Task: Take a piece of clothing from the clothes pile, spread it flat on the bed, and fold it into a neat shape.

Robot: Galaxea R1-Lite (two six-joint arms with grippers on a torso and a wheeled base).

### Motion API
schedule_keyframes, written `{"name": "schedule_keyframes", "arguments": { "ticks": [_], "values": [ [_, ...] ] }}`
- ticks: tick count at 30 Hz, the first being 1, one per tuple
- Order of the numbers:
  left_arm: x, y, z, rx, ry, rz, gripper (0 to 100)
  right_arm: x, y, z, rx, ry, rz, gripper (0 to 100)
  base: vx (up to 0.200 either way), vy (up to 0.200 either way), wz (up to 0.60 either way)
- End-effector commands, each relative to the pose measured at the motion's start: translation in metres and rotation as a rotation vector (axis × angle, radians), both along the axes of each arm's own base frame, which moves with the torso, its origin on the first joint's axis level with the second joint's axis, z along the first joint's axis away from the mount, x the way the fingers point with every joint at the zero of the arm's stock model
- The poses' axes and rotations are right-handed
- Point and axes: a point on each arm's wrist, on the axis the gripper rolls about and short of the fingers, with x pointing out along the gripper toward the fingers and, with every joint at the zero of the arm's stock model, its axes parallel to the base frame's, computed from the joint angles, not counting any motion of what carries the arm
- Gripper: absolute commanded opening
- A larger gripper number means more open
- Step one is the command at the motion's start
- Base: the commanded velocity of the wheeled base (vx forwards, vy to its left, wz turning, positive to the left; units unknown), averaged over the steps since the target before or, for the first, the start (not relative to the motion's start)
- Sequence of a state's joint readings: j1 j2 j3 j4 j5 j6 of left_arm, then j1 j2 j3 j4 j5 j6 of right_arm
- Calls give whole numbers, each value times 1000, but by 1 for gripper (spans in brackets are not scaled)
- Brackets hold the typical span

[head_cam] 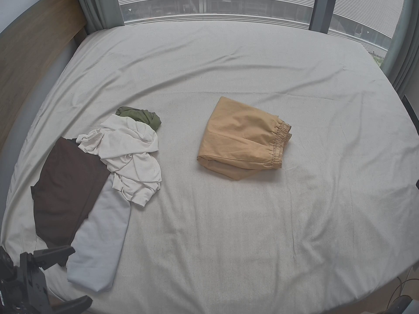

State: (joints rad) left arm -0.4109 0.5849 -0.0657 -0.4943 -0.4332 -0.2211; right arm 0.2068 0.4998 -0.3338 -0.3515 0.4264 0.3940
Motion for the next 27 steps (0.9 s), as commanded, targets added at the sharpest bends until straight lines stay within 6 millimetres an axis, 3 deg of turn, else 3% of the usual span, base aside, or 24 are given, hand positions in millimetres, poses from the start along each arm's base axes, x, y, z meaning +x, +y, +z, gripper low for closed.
{"name": "schedule_keyframes", "arguments": {
  "ticks": [1,6,15,23,27],
  "values": [
    [-33,15,6,-58,-136,40,100,-37,-6,-34,6,-48,-89,100,0,0,0],
    [-37,17,1,-61,-112,167,100,-50,-7,-66,-45,-84,-127,100,0,0,0],
    [-49,21,-34,-74,-152,240,100,-36,-7,-105,-133,-52,-202,100,0,0,0],
    [-50,22,-42,-53,-147,383,100,-33,-12,-116,-223,40,-469,100,0,0,0],
    [-49,23,-47,37,-156,529,100,-32,-17,-123,-276,127,-693,100,0,0,0]
  ]
}}
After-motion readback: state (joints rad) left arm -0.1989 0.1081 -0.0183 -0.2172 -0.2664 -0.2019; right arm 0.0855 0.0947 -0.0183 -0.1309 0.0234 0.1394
